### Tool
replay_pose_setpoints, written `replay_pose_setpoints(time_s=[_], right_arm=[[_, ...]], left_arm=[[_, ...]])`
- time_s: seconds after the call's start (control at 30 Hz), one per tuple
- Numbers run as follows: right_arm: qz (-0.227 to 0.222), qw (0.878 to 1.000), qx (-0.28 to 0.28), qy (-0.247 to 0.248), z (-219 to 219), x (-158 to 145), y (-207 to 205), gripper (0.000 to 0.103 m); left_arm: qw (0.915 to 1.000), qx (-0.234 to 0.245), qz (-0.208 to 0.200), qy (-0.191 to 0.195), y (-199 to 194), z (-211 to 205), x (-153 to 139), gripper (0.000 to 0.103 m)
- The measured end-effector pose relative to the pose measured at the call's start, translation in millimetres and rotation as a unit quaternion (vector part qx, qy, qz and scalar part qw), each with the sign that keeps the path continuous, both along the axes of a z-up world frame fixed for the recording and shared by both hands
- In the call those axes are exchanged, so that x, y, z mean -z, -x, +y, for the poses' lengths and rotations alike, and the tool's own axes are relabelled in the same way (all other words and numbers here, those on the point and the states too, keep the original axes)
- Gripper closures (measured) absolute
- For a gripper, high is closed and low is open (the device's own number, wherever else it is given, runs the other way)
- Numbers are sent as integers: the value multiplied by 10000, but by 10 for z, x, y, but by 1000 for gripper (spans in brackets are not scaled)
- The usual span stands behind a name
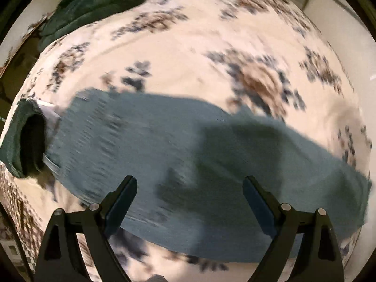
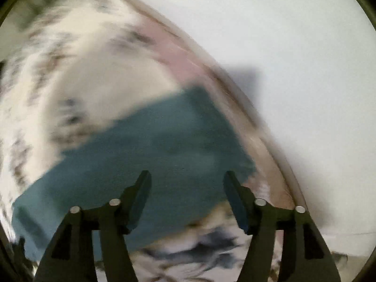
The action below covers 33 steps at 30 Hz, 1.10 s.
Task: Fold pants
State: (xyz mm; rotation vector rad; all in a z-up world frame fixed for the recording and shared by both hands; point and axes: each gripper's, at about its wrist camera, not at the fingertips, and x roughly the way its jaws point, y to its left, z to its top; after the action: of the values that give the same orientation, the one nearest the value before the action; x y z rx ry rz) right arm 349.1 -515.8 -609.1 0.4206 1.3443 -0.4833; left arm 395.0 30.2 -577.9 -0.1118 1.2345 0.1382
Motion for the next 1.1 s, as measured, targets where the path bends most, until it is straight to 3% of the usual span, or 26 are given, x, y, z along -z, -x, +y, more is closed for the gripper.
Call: replay_pose_setpoints(time_s=[0.07,0.13,0.23,0.3,0.37,0.47,0.5,0.53,0.57,0.6,0.63,0.7,0.77,0.9,0.97,1.0,1.03,1.1], right_arm=[[-285,9974,-619,-240,513,-197,-232,32],[-421,9852,-1324,-1001,1064,-222,-568,32],[-481,9452,-2491,-2053,2173,-127,-1196,32],[-430,9171,-3294,-2204,2947,-35,-1403,32],[-79,8878,-4069,-2148,3643,187,-1710,32],[600,8560,-4777,-1884,4239,576,-1964,33],[722,8494,-4913,-1787,4299,672,-1944,48],[813,8429,-5060,-1638,4325,755,-1913,77],[963,8359,-5236,-1332,4412,851,-1873,86],[999,8360,-5250,-1243,4418,897,-1844,94],[952,8445,-5120,-1249,4358,946,-1846,98],[843,8762,-4590,-1200,4124,979,-1905,100],[959,8958,-4159,-1240,3876,1049,-1931,103],[1002,8983,-3888,-1785,3692,1060,-1932,101],[844,9001,-3734,-2080,3646,923,-2019,93],[693,8997,-3668,-2262,3659,839,-2093,78],[592,8966,-3607,-2501,3668,806,-2167,50],[600,8848,-3490,-3028,3764,879,-2321,26]], left_arm=[[9996,-182,72,179,-165,316,-64,11],[9983,-407,122,408,-335,597,-57,11],[9966,-657,265,408,-637,889,91,11],[9959,-743,361,375,-783,984,230,11],[9950,-791,479,390,-877,1032,375,11],[9939,-778,692,364,-945,1045,568,11],[9936,-767,751,353,-943,1040,621,11],[9933,-759,791,365,-930,1036,671,11],[9932,-741,822,358,-921,1031,702,11],[9933,-710,852,332,-914,1024,735,11],[9935,-663,873,296,-901,1015,768,11],[9938,-617,876,279,-883,1003,786,11],[9939,-582,905,243,-864,984,769,11],[9940,-526,858,436,-852,954,624,11],[9921,-646,838,670,-826,999,539,11],[9903,-740,849,811,-819,1039,507,11],[9870,-883,889,1007,-814,1090,480,11],[9814,-1052,996,1257,-822,1169,471,11]])
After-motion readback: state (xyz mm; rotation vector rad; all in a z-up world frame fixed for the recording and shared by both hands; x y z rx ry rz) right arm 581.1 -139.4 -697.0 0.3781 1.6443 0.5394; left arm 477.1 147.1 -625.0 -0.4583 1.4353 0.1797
